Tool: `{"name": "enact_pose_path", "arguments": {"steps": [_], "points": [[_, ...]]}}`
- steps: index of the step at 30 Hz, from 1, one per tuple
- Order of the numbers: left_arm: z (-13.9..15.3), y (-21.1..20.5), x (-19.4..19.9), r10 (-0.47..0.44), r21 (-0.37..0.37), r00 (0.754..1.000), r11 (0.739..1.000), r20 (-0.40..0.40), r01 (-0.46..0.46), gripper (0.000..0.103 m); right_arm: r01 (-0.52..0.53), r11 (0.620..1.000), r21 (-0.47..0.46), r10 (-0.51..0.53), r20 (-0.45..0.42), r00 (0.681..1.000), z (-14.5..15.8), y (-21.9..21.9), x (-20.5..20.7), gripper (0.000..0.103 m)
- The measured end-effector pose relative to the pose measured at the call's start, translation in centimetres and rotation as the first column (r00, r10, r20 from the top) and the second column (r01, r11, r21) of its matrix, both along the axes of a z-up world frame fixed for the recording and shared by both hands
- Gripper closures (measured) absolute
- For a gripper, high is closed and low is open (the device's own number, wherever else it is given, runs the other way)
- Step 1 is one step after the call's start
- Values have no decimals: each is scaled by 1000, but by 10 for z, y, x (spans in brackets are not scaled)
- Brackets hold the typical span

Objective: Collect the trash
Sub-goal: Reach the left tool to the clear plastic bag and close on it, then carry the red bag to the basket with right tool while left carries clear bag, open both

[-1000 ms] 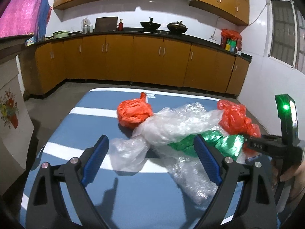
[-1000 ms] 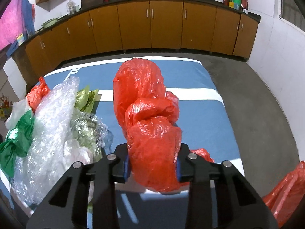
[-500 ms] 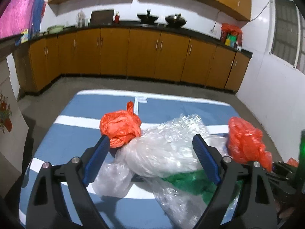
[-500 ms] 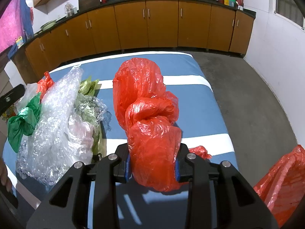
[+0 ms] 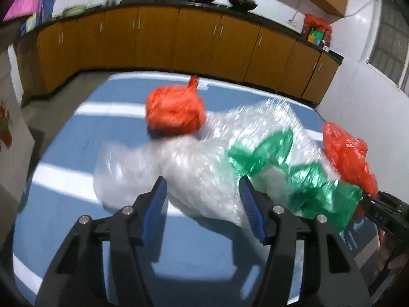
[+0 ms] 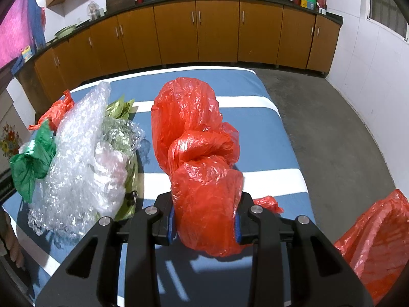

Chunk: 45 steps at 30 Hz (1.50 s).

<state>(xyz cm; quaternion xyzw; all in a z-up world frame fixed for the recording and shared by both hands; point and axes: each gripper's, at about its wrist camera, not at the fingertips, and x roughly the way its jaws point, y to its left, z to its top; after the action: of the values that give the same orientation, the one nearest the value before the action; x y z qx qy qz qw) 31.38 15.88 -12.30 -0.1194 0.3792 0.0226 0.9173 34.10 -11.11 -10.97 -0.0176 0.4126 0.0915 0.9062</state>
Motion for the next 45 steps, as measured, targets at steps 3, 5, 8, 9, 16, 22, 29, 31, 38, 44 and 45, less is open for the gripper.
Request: {"name": "enact_pose_path", "arguments": {"steps": [3,5,8,9,16,22,29,31,38,44,45], "points": [[-4,12,-5,27,-23,999,999,-32,-27,55,-4,1000,-6,4,-3,1000,-1,-1,-3,70],[-7,15,-6,25,-24,998,999,-52,-26,61,-7,1000,-7,7,-8,1000,0,-1,-6,70],[-10,17,-7,25,-23,997,999,-71,-26,74,-6,1000,-7,6,-14,1000,0,-1,-11,71],[-10,18,-8,24,-20,997,999,-70,-25,80,-5,1000,-6,5,-15,1000,0,-2,-13,71],[-3,14,-20,8,6,999,1000,-35,-7,91,5,1000,22,-4,-21,1000,3,-9,-28,74],[15,6,-38,-1,13,1000,1000,13,1,92,31,998,59,-31,-4,1000,14,-19,-47,74],[43,-4,-64,-38,36,996,999,87,35,92,54,994,96,-57,35,998,34,-32,-74,74],[53,-10,-70,-48,40,993,998,105,44,92,63,992,108,-68,46,997,40,-37,-82,74],[80,-26,-92,-85,38,983,996,162,79,92,81,987,140,-93,81,992,56,-47,-105,74],[101,-51,-107,-145,34,968,989,204,141,92,117,978,173,-138,114,984,70,-62,-129,74],[103,-56,-109,-158,35,965,988,210,154,92,123,976,177,-145,117,982,71,-65,-132,74]]}}
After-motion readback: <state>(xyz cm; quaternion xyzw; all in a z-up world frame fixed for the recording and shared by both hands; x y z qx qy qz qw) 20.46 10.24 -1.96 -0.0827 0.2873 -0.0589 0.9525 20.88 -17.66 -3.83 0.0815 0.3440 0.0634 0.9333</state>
